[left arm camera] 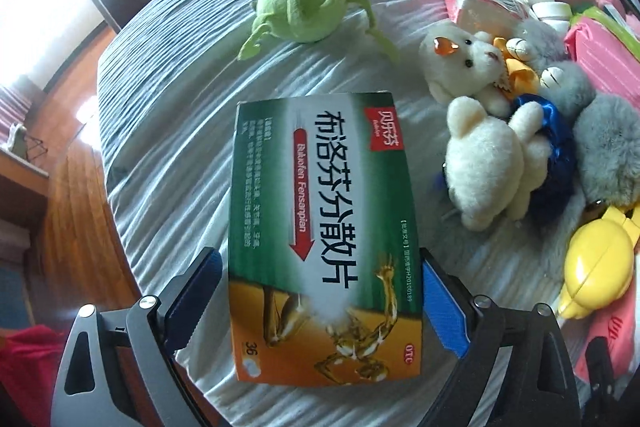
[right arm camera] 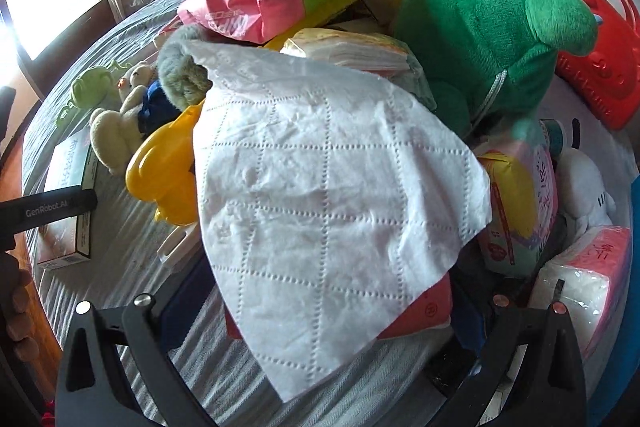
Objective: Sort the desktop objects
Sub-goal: 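Grasp the green medicine box with the left tool while the right grasps a pink tissue pack, then carry the medicine box and tissue pack over the blue crate with both tools, then open both tools to drop the box and tissue pack into the crate, then move both tools back away from the crate toward the table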
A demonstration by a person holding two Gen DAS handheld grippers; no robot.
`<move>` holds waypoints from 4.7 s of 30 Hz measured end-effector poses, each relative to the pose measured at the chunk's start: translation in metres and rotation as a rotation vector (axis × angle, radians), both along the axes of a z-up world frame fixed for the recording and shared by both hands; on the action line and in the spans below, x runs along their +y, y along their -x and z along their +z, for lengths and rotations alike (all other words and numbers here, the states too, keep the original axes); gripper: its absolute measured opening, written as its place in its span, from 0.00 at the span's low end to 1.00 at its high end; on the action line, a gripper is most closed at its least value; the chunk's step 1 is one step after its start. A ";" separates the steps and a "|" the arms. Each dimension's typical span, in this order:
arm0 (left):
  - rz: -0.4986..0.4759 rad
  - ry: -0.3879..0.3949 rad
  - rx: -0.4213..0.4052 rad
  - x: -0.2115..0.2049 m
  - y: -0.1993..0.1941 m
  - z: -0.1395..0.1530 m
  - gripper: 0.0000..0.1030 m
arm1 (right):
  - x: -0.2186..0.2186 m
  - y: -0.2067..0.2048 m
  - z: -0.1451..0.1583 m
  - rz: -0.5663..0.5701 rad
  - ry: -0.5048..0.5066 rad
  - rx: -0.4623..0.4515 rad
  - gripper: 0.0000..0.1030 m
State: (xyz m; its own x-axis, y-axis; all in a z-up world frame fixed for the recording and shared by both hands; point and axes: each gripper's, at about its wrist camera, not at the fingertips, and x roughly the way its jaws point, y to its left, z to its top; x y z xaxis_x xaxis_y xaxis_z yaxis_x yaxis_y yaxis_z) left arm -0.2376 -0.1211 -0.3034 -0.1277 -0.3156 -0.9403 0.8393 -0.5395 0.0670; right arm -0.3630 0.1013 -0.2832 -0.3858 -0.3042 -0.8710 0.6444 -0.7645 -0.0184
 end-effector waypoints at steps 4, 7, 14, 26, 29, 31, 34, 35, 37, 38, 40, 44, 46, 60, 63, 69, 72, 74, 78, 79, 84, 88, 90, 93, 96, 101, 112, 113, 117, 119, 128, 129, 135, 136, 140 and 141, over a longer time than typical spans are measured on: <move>-0.035 0.006 0.030 0.008 -0.002 0.002 0.85 | -0.002 0.000 -0.002 -0.005 0.006 0.004 1.00; -0.061 0.011 0.053 0.014 -0.003 0.003 0.85 | -0.003 0.001 -0.002 -0.013 0.013 0.001 1.00; -0.151 0.037 0.054 0.047 0.002 0.005 0.84 | -0.007 0.002 -0.008 -0.034 0.011 -0.010 1.00; -0.242 0.092 0.057 0.088 0.007 0.012 0.84 | -0.008 0.001 -0.009 -0.066 0.033 -0.012 0.94; -0.249 0.108 0.066 0.092 0.004 0.018 0.84 | -0.007 -0.002 -0.004 -0.067 0.030 -0.005 0.86; -0.260 0.125 0.077 0.096 0.000 0.025 0.84 | -0.003 -0.005 0.000 -0.072 0.030 -0.007 0.86; -0.284 0.156 0.099 0.100 -0.006 0.037 0.84 | 0.005 -0.013 0.010 -0.086 0.045 -0.002 0.85; -0.296 0.168 0.108 0.102 -0.009 0.043 0.84 | 0.008 -0.016 0.015 -0.092 0.053 0.003 0.85; -0.325 0.187 0.134 0.106 -0.013 0.053 0.84 | 0.011 -0.024 0.028 -0.104 0.064 0.029 0.85; -0.344 0.196 0.151 0.108 -0.016 0.059 0.84 | 0.012 -0.028 0.035 -0.111 0.069 0.044 0.85; -0.383 0.211 0.181 0.107 -0.014 0.076 0.84 | 0.016 -0.037 0.052 -0.134 0.078 0.082 0.84; -0.454 0.241 0.250 0.112 -0.024 0.105 0.84 | 0.032 -0.063 0.092 -0.187 0.108 0.173 0.84; -0.480 0.252 0.291 0.107 -0.032 0.120 0.84 | 0.040 -0.080 0.115 -0.209 0.119 0.223 0.84; -0.697 0.277 0.541 0.137 -0.073 0.237 0.84 | 0.095 -0.175 0.252 -0.405 0.189 0.495 0.84; -0.745 0.279 0.583 0.159 -0.070 0.255 0.84 | 0.124 -0.186 0.279 -0.464 0.202 0.552 0.84; -0.864 0.289 0.670 0.233 -0.053 0.290 0.84 | 0.212 -0.198 0.325 -0.605 0.223 0.665 0.85; -0.926 0.296 0.718 0.284 -0.042 0.305 0.84 | 0.270 -0.199 0.341 -0.677 0.217 0.720 0.85; -0.964 0.299 0.754 0.327 -0.034 0.316 0.84 | 0.310 -0.202 0.350 -0.711 0.210 0.750 0.85; -1.028 0.289 0.813 0.417 -0.017 0.338 0.84 | 0.395 -0.208 0.367 -0.769 0.187 0.799 0.85; -1.043 0.288 0.822 0.439 -0.013 0.343 0.84 | 0.415 -0.207 0.369 -0.780 0.181 0.802 0.85; -1.106 0.241 0.796 0.536 0.012 0.352 0.84 | 0.495 -0.192 0.371 -0.809 0.135 0.767 0.85; -1.170 0.225 0.723 0.595 0.029 0.342 0.84 | 0.540 -0.158 0.350 -0.826 0.109 0.683 0.85; -1.197 0.228 0.667 0.618 0.036 0.333 0.84 | 0.556 -0.141 0.331 -0.844 0.090 0.614 0.84; -1.230 0.208 0.552 0.641 0.048 0.314 0.84 | 0.575 -0.118 0.297 -0.865 0.048 0.494 0.84; -1.231 0.210 0.474 0.653 0.057 0.300 0.84 | 0.581 -0.103 0.276 -0.860 -0.005 0.407 0.84; -1.222 0.208 0.410 0.661 0.068 0.291 0.84 | 0.582 -0.085 0.259 -0.812 -0.056 0.321 0.84; -1.208 0.210 0.393 0.662 0.072 0.286 0.86 | 0.597 -0.081 0.269 -0.836 -0.056 0.323 1.00; -1.206 0.212 0.394 0.662 0.072 0.287 0.86 | 0.597 -0.081 0.270 -0.836 -0.057 0.323 1.00; -1.196 0.188 0.392 0.659 0.072 0.287 0.86 | 0.599 -0.083 0.269 -0.837 -0.059 0.315 1.00; -1.195 0.190 0.391 0.659 0.071 0.287 0.86 | 0.600 -0.083 0.269 -0.838 -0.055 0.311 1.00; -1.201 0.192 0.396 0.660 0.067 0.288 0.86 | 0.599 -0.091 0.272 -0.842 -0.043 0.319 1.00; -1.202 0.194 0.398 0.660 0.066 0.289 0.86 | 0.598 -0.093 0.273 -0.843 -0.040 0.320 1.00; -1.203 0.219 0.437 0.650 0.056 0.300 0.86 | 0.590 -0.101 0.278 -0.846 -0.020 0.331 1.00; -1.203 0.226 0.447 0.648 0.053 0.302 0.86 | 0.589 -0.103 0.279 -0.847 -0.017 0.333 1.00; -1.182 0.232 0.511 0.620 0.036 0.317 0.86 | 0.581 -0.110 0.283 -0.846 0.004 0.344 1.00; -1.172 0.234 0.527 0.610 0.031 0.321 0.86 | 0.574 -0.114 0.286 -0.841 0.018 0.350 1.00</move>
State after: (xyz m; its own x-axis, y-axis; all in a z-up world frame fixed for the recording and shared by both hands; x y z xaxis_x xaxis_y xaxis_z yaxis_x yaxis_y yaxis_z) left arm -0.2686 0.4886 0.0175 -0.7706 0.0859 -0.6315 -0.1653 -0.9839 0.0678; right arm -0.2490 0.6754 0.0033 -0.7283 0.1843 -0.6601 -0.1658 -0.9819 -0.0912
